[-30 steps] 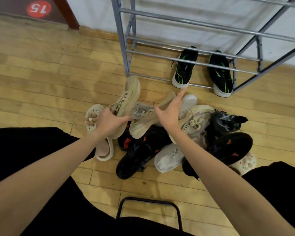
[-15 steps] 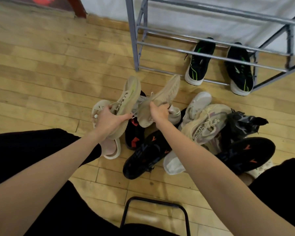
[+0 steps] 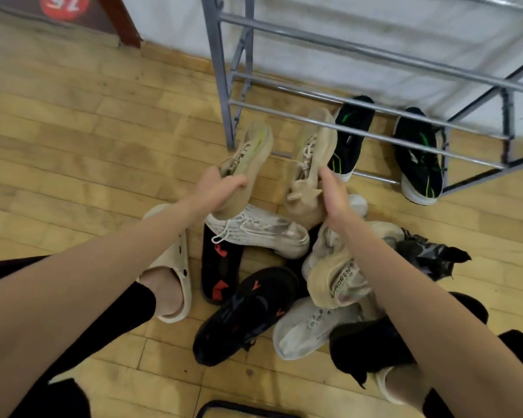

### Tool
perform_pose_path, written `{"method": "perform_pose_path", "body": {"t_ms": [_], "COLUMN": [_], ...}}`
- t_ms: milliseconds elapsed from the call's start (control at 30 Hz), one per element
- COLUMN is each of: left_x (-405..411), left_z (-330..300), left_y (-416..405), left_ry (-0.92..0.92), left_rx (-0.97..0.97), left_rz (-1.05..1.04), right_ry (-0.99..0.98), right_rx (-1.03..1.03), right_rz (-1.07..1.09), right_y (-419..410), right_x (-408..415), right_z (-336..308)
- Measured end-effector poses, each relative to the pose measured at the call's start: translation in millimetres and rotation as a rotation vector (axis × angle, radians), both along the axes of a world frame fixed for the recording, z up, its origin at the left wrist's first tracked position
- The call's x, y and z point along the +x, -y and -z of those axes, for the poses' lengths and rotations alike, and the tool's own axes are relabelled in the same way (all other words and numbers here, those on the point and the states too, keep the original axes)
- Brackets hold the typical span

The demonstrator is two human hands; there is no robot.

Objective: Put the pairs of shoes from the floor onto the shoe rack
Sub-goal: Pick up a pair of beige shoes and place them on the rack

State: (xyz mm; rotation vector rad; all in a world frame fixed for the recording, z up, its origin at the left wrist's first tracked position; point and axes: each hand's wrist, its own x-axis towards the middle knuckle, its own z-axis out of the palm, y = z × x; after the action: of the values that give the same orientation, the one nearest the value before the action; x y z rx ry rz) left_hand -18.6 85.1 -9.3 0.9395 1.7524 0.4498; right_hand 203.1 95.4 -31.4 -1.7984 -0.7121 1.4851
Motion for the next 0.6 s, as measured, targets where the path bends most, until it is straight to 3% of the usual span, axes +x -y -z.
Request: {"method": "perform_pose_path", "body": {"t_ms": [233, 367, 600], "left_x": [37.4, 39.3, 47.4], "left_z": [37.8, 70.7, 82.8], "left_y": [-68.4, -99.8, -129.6], "left_ry": [-0.101, -0.264, -0.348], "left_rx": [0.22, 0.266, 0.309], "left_rz": [0.023, 0.052, 0.14], "right_ry": [0.091, 0.115, 0.178], "right_rx": [-0.004, 0.007, 0.002], "right_rz": [0.046, 0.002, -0.075], "right_y": [-69.7, -97.6, -134.7], "right_x": [-13.1, -21.2, -16.3], "right_z": [34.9, 54.1, 67.7]}}
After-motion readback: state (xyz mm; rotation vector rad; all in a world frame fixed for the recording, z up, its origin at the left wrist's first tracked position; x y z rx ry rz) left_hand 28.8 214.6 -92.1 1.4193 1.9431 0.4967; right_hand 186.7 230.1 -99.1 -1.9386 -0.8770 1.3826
